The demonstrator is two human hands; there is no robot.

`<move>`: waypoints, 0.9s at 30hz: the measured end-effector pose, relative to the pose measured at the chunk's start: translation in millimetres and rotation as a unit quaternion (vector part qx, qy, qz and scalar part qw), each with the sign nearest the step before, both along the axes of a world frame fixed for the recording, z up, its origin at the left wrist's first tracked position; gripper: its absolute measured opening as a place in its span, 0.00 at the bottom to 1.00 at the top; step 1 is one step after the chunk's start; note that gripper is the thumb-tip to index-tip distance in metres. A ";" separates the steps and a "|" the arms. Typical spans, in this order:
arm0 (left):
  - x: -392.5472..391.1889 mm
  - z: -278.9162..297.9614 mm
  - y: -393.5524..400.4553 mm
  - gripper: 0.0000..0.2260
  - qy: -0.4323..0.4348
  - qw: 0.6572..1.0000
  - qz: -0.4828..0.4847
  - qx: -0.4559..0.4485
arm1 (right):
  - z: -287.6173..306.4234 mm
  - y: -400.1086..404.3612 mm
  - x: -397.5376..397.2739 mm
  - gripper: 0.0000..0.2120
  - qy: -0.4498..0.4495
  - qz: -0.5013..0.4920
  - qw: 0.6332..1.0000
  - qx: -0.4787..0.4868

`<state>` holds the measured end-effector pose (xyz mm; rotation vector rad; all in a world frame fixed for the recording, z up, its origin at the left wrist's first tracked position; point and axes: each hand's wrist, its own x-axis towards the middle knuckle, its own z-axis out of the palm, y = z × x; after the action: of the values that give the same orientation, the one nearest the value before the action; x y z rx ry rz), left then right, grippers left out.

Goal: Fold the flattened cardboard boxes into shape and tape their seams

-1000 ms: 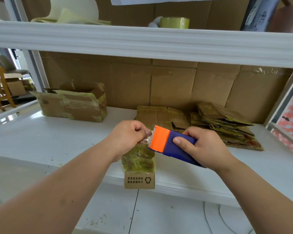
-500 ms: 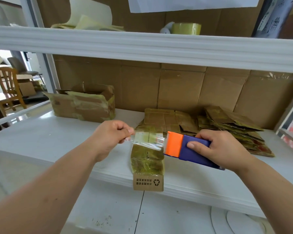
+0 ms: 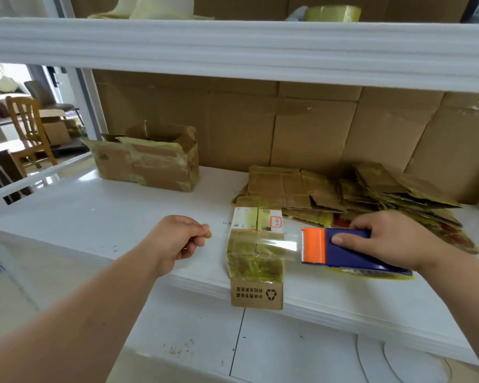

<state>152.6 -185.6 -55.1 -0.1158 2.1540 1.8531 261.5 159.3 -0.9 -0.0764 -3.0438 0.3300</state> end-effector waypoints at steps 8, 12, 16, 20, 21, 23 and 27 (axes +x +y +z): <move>-2.9 -14.4 6.3 0.06 -0.044 0.999 -0.008 0.004 | -1.5 3.9 -7.8 0.33 -0.059 -0.003 0.998 -0.026; -5.1 -18.2 5.3 0.06 -0.053 0.999 -0.011 -0.005 | -5.3 4.4 -11.9 0.33 -0.070 -0.006 0.997 -0.034; -6.2 -26.7 7.6 0.06 -0.074 0.997 -0.013 -0.024 | -7.4 4.9 -16.0 0.33 -0.095 -0.012 0.995 -0.035; -3.3 -38.5 12.6 0.06 -0.095 0.994 -0.021 -0.052 | -14.7 2.0 -19.0 0.28 -0.124 -0.026 0.992 0.005; -2.4 -40.7 14.1 0.06 -0.097 0.993 -0.024 -0.058 | -16.6 -0.2 -20.0 0.28 -0.127 -0.027 0.991 0.019; -0.3 -43.2 18.3 0.07 -0.097 0.992 -0.031 -0.077 | -17.9 -6.5 -22.4 0.28 -0.131 -0.028 0.990 0.047; 2.3 -40.1 29.8 0.08 -0.094 0.986 -0.061 -0.125 | -19.4 -19.2 -30.3 0.30 -0.139 -0.029 0.984 0.111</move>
<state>154.8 -155.8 -95.3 -0.1981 2.1973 1.4400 231.2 140.1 -20.3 -0.2141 -3.3212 -0.0301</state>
